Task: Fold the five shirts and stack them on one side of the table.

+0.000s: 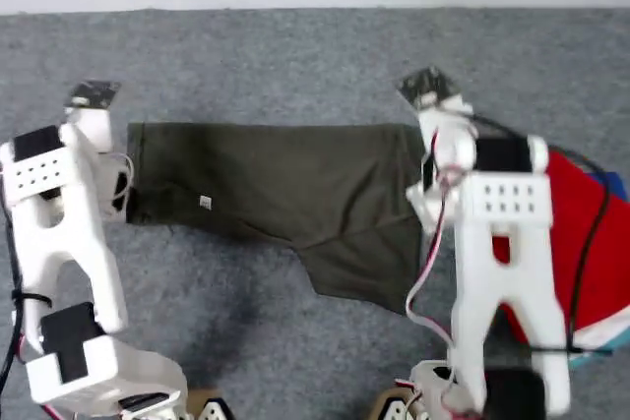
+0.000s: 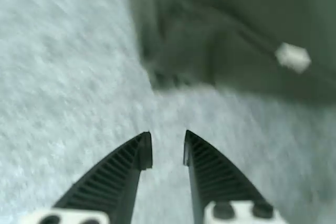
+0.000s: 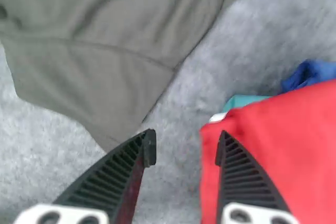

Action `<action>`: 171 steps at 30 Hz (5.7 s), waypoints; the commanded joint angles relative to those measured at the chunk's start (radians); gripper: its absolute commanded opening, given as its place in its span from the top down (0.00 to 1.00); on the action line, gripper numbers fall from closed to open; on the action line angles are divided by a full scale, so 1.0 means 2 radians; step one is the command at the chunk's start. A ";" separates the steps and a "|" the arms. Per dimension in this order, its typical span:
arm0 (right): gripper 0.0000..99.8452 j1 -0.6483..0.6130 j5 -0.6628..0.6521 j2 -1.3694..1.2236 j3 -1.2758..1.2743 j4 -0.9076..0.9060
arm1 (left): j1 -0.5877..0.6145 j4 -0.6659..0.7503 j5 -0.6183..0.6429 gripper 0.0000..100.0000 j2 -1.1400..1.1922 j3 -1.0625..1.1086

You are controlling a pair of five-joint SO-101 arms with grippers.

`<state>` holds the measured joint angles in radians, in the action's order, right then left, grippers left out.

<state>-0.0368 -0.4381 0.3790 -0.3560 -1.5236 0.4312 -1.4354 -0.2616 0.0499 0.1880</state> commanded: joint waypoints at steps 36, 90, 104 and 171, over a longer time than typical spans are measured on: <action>0.81 0.028 -0.008 0.036 -0.088 0.023 | -0.084 -0.127 0.019 0.95 0.437 -0.482; 0.99 -0.141 -0.103 0.036 -0.391 0.318 | -0.089 -0.159 0.045 0.99 0.438 -0.537; 0.99 -0.072 -0.100 0.145 -0.060 0.193 | -0.089 -0.160 0.046 0.99 0.309 -0.531; 0.99 0.124 0.114 0.135 0.582 0.007 | 0.006 0.083 0.120 0.99 -0.620 -0.076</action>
<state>0.2056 -0.2186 0.7411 0.8025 -1.5083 0.4327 -1.3663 -0.0253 -1.1960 -0.1112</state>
